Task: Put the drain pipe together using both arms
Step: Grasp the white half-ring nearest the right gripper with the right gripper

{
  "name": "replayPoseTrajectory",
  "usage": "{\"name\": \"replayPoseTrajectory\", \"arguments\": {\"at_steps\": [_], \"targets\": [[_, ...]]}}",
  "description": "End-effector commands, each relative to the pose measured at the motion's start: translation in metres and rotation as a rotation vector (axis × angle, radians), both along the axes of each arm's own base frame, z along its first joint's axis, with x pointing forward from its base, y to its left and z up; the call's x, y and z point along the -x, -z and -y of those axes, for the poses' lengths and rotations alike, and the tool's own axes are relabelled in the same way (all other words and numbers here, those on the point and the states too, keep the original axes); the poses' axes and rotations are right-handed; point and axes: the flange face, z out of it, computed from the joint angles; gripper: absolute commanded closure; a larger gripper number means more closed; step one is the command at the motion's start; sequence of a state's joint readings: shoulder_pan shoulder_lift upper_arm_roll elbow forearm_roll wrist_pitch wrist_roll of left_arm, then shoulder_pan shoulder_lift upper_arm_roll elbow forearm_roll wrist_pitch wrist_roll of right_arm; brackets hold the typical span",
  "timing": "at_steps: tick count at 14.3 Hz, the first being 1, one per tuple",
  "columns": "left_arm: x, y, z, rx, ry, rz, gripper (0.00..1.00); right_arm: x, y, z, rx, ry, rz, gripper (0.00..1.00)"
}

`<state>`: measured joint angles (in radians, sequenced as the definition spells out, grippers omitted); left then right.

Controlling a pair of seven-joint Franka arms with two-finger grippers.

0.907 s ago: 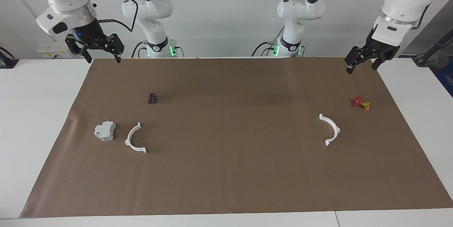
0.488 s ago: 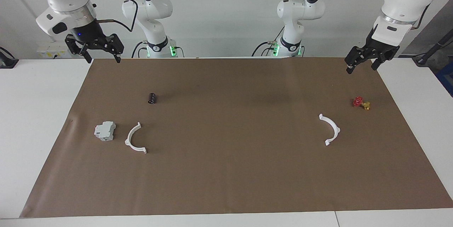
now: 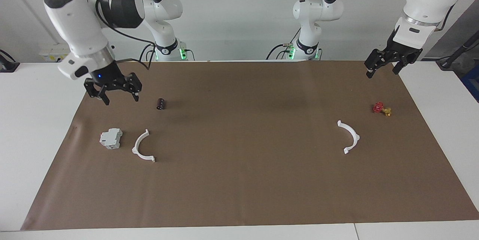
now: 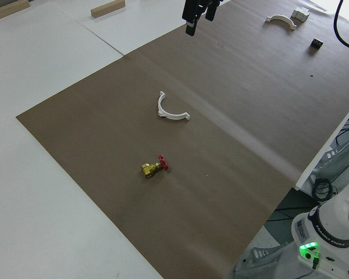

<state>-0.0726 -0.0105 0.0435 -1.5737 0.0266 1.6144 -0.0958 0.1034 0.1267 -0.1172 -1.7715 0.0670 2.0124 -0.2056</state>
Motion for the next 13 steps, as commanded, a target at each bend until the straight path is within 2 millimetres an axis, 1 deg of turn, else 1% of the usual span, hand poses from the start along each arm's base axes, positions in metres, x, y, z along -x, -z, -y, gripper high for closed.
{"name": "replayPoseTrajectory", "arguments": {"at_steps": [1, 2, 3, 4, 5, 6, 8, 9, 11, 13], "targets": [[0.006, 0.000, 0.000, -0.018, 0.017, 0.013, 0.00, -0.040, 0.083, 0.003, 0.007, -0.117, 0.015, 0.00], [0.006, 0.000, 0.000, -0.018, 0.015, 0.013, 0.00, -0.047, 0.105, 0.007, 0.021, -0.169, 0.016, 0.00], [0.006, 0.000, 0.000, -0.018, 0.015, 0.013, 0.00, -0.052, 0.122, 0.010, 0.033, -0.217, 0.024, 0.00], [0.006, 0.000, 0.000, -0.018, 0.017, 0.015, 0.00, -0.054, 0.146, 0.024, 0.040, -0.250, 0.000, 0.00], [0.006, 0.001, 0.000, -0.017, 0.015, 0.013, 0.00, -0.056, 0.165, 0.034, 0.042, -0.286, -0.012, 0.00], [0.006, 0.002, 0.000, -0.017, 0.016, 0.016, 0.00, -0.054, 0.172, 0.035, 0.029, -0.319, -0.017, 0.00], [0.006, 0.002, 0.000, -0.017, 0.016, 0.016, 0.00, -0.044, 0.184, 0.053, -0.001, -0.316, -0.039, 0.00], [0.006, 0.002, 0.000, -0.018, 0.016, 0.016, 0.00, -0.042, 0.187, 0.055, -0.002, -0.314, -0.040, 0.00], [0.006, 0.002, 0.000, -0.017, 0.016, 0.015, 0.00, -0.043, 0.192, 0.052, -0.003, -0.306, -0.044, 0.06], [0.006, 0.002, 0.000, -0.018, 0.016, 0.015, 0.00, -0.040, 0.203, 0.050, -0.007, -0.301, -0.064, 0.10]]}}
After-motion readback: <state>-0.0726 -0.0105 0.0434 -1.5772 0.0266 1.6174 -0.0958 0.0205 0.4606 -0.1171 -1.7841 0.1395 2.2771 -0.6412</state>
